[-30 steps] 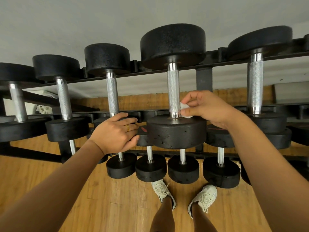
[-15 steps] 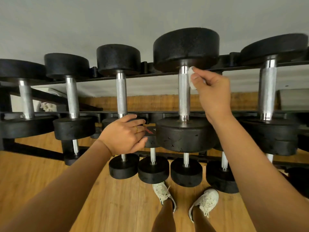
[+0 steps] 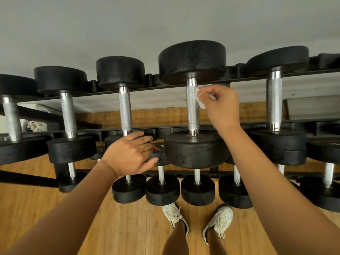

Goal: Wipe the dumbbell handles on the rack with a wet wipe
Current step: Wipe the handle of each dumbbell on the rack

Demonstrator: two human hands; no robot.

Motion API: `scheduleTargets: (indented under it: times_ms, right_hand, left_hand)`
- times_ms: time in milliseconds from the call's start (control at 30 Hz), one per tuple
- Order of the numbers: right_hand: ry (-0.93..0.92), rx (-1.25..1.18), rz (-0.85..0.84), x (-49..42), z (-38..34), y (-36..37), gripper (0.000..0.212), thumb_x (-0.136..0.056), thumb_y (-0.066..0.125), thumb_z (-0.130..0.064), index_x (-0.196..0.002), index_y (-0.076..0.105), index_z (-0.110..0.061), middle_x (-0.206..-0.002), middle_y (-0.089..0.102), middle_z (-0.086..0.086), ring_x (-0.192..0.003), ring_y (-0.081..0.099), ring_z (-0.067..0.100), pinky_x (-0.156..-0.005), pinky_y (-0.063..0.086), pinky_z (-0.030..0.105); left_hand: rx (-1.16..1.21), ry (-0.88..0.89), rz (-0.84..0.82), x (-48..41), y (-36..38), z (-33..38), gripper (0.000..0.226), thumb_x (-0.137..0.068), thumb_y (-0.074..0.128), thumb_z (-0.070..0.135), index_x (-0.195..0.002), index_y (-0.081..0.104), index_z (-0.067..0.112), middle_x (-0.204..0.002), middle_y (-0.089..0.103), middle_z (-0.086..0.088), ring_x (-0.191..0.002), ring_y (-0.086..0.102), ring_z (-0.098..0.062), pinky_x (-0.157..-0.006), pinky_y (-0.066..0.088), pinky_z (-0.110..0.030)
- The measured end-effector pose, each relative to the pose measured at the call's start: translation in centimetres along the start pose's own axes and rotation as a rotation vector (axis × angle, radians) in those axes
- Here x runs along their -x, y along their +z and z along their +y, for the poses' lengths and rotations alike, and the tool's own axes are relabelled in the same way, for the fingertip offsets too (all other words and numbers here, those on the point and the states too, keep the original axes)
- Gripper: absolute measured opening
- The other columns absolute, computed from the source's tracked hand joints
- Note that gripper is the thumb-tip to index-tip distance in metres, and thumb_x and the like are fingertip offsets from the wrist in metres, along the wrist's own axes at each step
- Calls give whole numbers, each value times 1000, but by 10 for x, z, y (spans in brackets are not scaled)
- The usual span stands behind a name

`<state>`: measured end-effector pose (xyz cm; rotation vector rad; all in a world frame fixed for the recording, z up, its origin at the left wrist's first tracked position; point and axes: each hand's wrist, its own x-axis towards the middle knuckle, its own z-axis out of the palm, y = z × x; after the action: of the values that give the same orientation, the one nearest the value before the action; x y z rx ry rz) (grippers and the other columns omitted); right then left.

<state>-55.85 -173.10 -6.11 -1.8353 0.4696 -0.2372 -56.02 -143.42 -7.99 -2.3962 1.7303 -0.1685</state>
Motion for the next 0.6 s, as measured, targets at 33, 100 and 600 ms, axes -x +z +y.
scheduleTargets:
  times_ms: [33,100,600]
  right_hand:
    - [7,4,14,-7,-4,1,11,-93,70,-19,-101,77,-16,-96,74,-9,-96,67,1,-98,54,30]
    - [8,7,30,-16,-10,3,11,-93,70,-20,-101,77,-16,-97,74,-9,-98,66,1,-99,53,31]
    - [54,97,-150,19,6,-14,7,-92,71,-14,-97,76,-14,-91,73,-3,-85,68,5,-77,52,11]
  left_hand:
    - [1,-1,1,0,0,0,56,-107,40,45,-94,83,12,-101,79,-5,-113,71,-23,-109,43,-41]
    - [6,-4,8,1,1,0,56,-108,39,44,-94,83,12,-101,79,-5,-113,71,-23,-110,42,-41]
    - [15,-6,80,0,2,0,49,-106,44,36,-92,83,9,-96,80,-6,-108,72,-23,-104,50,-42]
